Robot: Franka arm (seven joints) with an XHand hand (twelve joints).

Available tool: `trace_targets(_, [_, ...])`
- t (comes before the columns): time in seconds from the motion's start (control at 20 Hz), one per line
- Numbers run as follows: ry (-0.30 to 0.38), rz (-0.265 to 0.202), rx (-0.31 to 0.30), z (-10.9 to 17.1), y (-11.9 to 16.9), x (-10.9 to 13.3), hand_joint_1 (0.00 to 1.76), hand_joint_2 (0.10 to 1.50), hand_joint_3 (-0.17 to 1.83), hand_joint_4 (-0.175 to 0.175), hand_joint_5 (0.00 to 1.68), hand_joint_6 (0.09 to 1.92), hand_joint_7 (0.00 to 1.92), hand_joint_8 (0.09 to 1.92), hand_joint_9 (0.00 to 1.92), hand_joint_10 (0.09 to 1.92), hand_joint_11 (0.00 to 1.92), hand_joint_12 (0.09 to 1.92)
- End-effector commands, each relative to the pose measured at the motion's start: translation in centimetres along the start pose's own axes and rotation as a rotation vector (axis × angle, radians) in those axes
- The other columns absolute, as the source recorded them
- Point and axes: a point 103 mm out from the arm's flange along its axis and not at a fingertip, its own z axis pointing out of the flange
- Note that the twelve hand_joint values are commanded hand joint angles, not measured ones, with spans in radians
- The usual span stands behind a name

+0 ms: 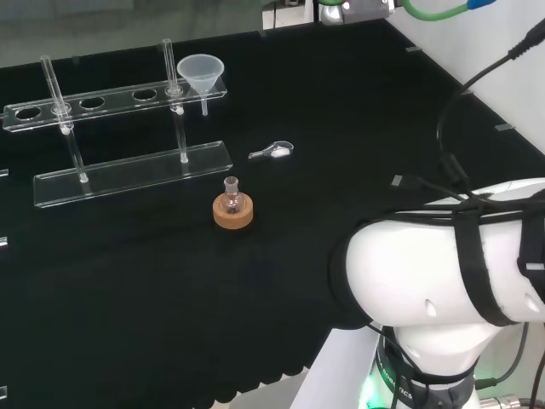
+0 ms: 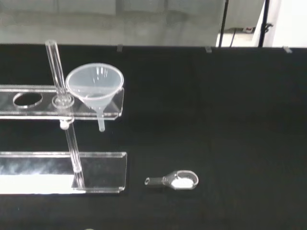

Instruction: Pick up the funnel from the transparent funnel stand.

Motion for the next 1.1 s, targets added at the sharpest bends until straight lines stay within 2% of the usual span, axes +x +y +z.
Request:
trace_targets(0.05, [0.014, 0.055, -0.019, 0.0, 0.4, 0.8, 0.00, 1.12, 0.46, 0.047, 0.12, 0.09, 0.00, 0.24, 0.10, 0.48, 0.00, 1.25])
trace_targets(0.1, [0.022, 0.052, -0.022, 0.3, 0.6, 0.5, 0.00, 1.12, 0.46, 0.047, 0.12, 0.09, 0.00, 0.24, 0.10, 0.48, 0.00, 1.25])
trace_targets(0.15, [0.104, -0.006, -0.016, 0.6, 1.0, -0.9, 0.00, 1.12, 0.45, 0.048, 0.12, 0.09, 0.00, 0.24, 0.10, 0.48, 0.00, 1.25])
trace_targets(0.3, [0.094, 0.026, -0.034, 1.1, 1.8, -1.9, 0.00, 1.12, 0.45, 0.048, 0.12, 0.09, 0.00, 0.25, 0.10, 0.50, 0.00, 1.26])
trace_targets(0.5, [0.072, 0.056, -0.007, 1.7, 4.0, -2.1, 0.00, 1.12, 0.45, 0.047, 0.12, 0.09, 0.00, 0.26, 0.10, 0.51, 0.00, 1.26])
trace_targets(0.65, [0.051, 0.042, 0.018, 2.4, 6.7, -1.1, 0.00, 1.12, 0.44, 0.047, 0.12, 0.09, 0.00, 0.26, 0.10, 0.51, 0.00, 1.26])
trace_targets(1.1, [0.040, -0.044, 0.080, 5.3, 15.3, 2.9, 0.00, 1.11, 0.43, 0.044, 0.12, 0.09, 0.00, 0.27, 0.10, 0.52, 0.00, 1.26])
